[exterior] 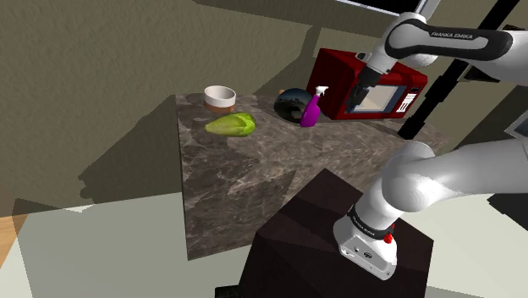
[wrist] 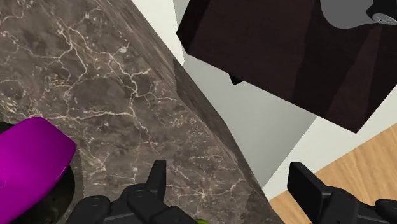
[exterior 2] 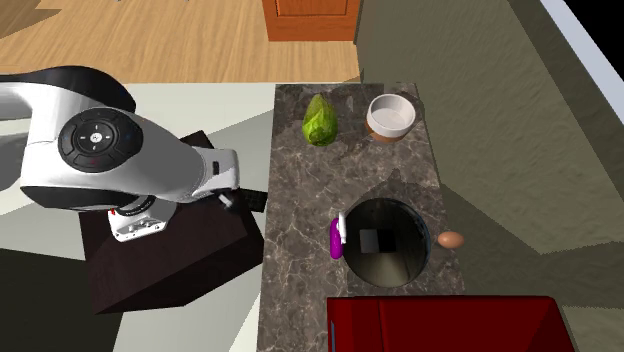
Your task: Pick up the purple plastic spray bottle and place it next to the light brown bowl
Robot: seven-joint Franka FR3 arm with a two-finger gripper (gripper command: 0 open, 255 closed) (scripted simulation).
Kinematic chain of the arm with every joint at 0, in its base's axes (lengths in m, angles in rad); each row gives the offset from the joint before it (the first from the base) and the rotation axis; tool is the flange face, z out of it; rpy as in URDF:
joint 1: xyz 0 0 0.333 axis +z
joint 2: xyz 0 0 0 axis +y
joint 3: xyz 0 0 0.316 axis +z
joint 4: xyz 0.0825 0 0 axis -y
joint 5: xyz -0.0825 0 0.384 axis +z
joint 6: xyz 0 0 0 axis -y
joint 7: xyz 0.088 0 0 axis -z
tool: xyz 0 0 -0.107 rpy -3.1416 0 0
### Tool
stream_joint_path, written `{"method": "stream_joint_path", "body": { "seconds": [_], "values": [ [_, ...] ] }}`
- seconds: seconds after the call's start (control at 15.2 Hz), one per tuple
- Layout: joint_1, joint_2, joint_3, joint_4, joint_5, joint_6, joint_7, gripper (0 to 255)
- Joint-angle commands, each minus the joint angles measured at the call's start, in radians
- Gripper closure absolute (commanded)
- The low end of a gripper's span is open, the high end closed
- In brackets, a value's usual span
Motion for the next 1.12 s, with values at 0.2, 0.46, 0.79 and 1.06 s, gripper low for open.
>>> {"method": "stream_joint_path", "body": {
  "seconds": [0.2, 0.46, 0.79, 1.06],
  "values": [
    [0.149, 0.119, -0.247, 0.099, 0.009, 0.101, -0.247, 0],
    [0.354, 0.205, -0.493, 0.217, 0.055, 0.152, -0.441, 0],
    [0.718, 0.203, -0.853, 0.408, 0.079, 0.161, -0.63, 0],
    [0.974, 0.077, -1.053, 0.597, 0.026, 0.116, -0.715, 0]
  ]
}}
